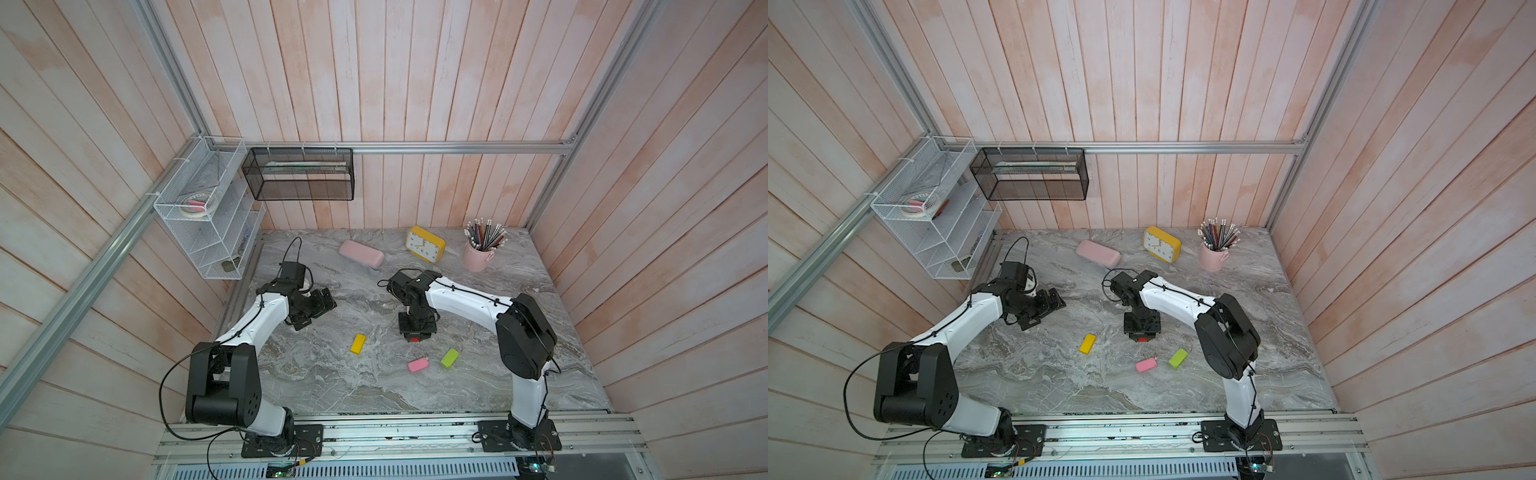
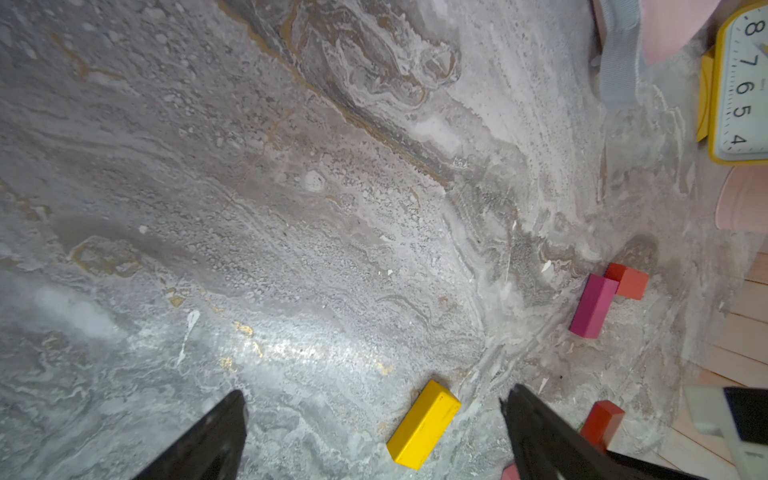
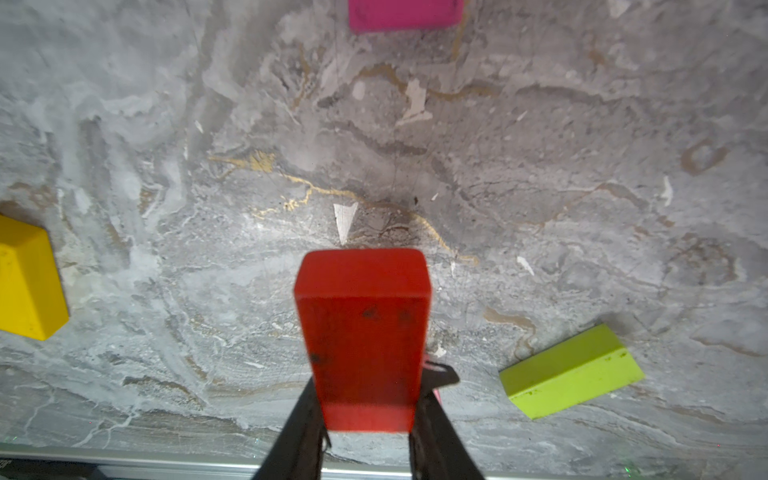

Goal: Assemble the number 6 with building blocks
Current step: Assemble the building block at the center of the board.

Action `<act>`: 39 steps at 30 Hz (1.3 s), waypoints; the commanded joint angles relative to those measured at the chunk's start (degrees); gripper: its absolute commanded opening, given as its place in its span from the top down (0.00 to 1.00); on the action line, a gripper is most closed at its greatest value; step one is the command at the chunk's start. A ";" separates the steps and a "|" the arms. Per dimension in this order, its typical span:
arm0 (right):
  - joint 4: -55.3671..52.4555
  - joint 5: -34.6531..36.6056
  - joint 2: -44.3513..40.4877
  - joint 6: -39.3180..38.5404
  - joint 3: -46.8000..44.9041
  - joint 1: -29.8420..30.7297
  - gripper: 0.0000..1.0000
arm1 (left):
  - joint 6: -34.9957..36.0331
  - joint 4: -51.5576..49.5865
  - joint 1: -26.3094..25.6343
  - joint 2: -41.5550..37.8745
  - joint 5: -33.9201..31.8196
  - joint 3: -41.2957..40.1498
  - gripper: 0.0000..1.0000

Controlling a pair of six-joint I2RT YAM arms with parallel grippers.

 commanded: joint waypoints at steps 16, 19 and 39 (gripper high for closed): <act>1.74 -0.24 3.80 -1.49 -2.43 -2.22 0.79 | -0.24 -0.41 0.23 -0.56 -0.33 1.79 0.02; 2.15 -0.21 4.52 -2.00 -2.04 -2.52 0.79 | -0.24 -0.53 0.21 -0.42 -0.40 1.92 0.02; 1.99 1.42 8.05 -3.80 2.22 -4.07 0.80 | -0.41 -0.68 0.21 0.96 -0.75 3.25 0.02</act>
